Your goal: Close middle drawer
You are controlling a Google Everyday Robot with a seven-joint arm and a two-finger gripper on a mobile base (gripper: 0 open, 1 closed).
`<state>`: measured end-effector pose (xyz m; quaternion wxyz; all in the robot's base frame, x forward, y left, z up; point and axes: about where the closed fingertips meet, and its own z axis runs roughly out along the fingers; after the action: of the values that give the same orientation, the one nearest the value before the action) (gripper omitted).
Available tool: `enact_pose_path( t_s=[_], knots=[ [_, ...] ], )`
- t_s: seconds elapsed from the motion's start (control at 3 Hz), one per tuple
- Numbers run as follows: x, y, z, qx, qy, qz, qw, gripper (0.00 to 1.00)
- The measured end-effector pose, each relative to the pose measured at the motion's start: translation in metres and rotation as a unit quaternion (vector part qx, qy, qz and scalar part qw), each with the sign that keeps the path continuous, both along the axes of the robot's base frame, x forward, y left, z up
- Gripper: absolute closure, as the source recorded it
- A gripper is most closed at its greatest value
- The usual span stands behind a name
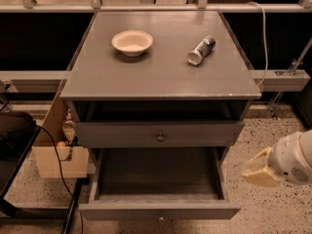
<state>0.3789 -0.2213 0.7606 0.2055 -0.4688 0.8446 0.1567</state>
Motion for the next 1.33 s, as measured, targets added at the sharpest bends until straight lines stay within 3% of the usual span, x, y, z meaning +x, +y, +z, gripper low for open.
enact_pose_path(
  t_s=[0.33,0.67,1.0,1.33],
  knots=[
    [-0.016,0.004,-0.035,0.023,0.01,-0.02,0.9995,1.0],
    [-0.032,0.012,-0.072,0.05,0.005,-0.043,0.9978,1.0],
    [-0.047,0.018,-0.102,0.052,-0.027,-0.065,0.9961,1.0],
    [-0.042,0.014,-0.106,0.043,-0.047,-0.078,0.9949,1.0]
  ],
)
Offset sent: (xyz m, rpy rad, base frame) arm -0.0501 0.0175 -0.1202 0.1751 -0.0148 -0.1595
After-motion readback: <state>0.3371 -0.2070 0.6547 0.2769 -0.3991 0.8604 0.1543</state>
